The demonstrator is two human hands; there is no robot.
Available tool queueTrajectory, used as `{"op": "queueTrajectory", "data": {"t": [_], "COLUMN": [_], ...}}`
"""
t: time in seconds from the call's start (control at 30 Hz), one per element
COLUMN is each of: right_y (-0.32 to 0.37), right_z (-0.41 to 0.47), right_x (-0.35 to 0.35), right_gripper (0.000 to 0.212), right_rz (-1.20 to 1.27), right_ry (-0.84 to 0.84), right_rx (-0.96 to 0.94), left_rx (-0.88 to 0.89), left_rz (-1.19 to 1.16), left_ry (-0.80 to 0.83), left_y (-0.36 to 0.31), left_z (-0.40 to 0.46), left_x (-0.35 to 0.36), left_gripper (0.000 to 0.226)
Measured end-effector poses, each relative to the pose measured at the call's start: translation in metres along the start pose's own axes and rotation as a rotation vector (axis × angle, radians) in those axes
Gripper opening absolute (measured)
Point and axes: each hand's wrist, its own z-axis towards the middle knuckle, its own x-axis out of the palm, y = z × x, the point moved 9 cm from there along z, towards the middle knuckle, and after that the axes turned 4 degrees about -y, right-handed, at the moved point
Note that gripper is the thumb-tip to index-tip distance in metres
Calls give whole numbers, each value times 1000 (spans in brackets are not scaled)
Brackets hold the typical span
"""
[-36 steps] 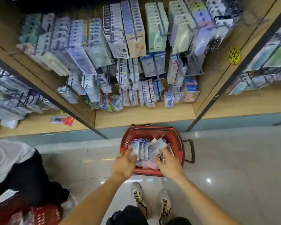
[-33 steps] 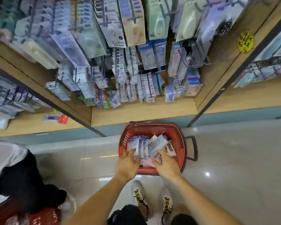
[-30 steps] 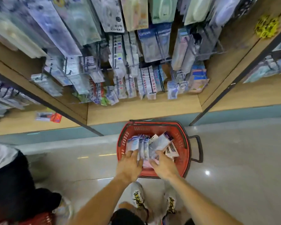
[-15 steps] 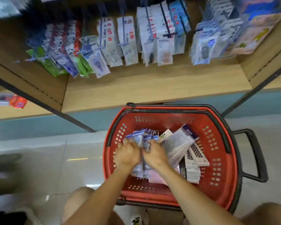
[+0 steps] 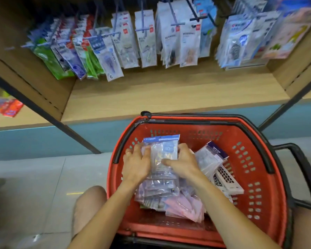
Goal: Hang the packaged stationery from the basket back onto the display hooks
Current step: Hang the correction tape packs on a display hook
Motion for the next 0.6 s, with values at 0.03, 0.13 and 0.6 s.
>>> {"op": "queueTrajectory", "data": {"t": [0.03,0.13,0.6], "right_y": [2,21,198], "right_z": [-3,-11,-46], "right_x": [-20,-76,-254], "right_gripper": [57,53,56], "right_rz": [64,355,762], "right_ry": [-9,-5,-282], "right_rx": [-8,-79,-624], "left_rx": [6,-34,660], "left_rz": [-61,-308,-849], "left_ry": [-13,128,111], "left_y": [-9,-34,-281], "left_z": [-5,-10,-37], "left_x": [-11,-19,-138], "left_gripper": [64,79,45]}}
